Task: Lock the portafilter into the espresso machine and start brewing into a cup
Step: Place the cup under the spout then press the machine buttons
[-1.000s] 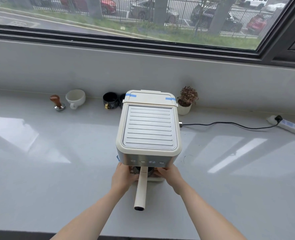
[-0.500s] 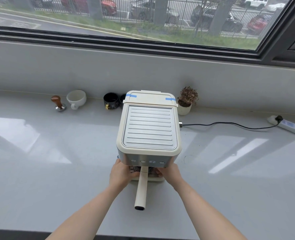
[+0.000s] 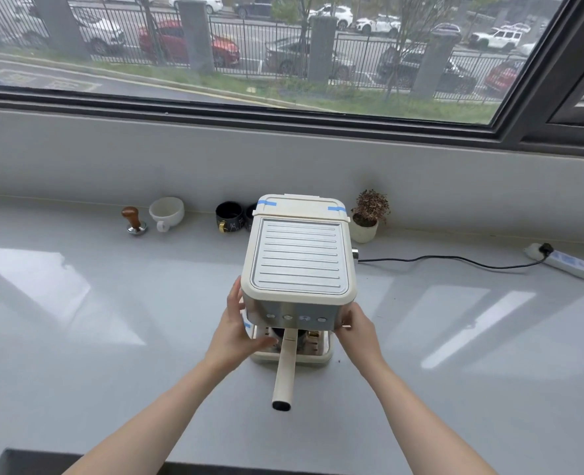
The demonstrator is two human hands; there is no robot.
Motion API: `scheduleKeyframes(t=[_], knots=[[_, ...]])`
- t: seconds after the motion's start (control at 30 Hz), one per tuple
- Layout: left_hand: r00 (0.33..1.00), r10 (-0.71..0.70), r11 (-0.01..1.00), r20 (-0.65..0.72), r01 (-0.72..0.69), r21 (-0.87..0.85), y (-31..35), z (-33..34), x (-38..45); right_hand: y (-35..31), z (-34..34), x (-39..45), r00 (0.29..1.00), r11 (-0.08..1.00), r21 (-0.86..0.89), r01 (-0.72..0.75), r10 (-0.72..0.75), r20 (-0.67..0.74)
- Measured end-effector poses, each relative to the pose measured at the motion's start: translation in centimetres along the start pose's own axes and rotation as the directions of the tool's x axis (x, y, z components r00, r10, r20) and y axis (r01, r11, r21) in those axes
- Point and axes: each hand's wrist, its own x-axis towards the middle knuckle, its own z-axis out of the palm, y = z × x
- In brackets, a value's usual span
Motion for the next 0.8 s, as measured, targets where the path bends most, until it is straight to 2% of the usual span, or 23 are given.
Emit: scheduleKeyframes(t=[0.1, 0.2, 0.3, 0.8], knots=[[0.996, 0.069, 0.997, -0.055, -0.067, 0.045, 1.2, -0.7, -0.6, -0.7, -0.5, -0.9, 0.995, 0.994, 0.030, 0.104, -0.104, -0.010], [0.982, 0.131, 0.986, -0.135, -0.115, 0.118, 2.7, -1.0, -0.8, -1.3, -0.4, -2.0, 0.965, 0.965, -0.016, 0.263, -0.262, 0.033], [0.973, 0.162, 0.975, -0.166, -0.132, 0.181, 3.8, -0.9, -0.9, -1.4, 0.2, -2.6, 0.941, 0.941, -0.041, 0.337, -0.338, -0.013], [0.974, 0.164, 0.961, -0.156, -0.123, 0.247, 4.3, -1.2, -1.2, -3.1, 1.7, -3.2, 0.936, 0.951, 0.003, 0.309, -0.304, -0.179]])
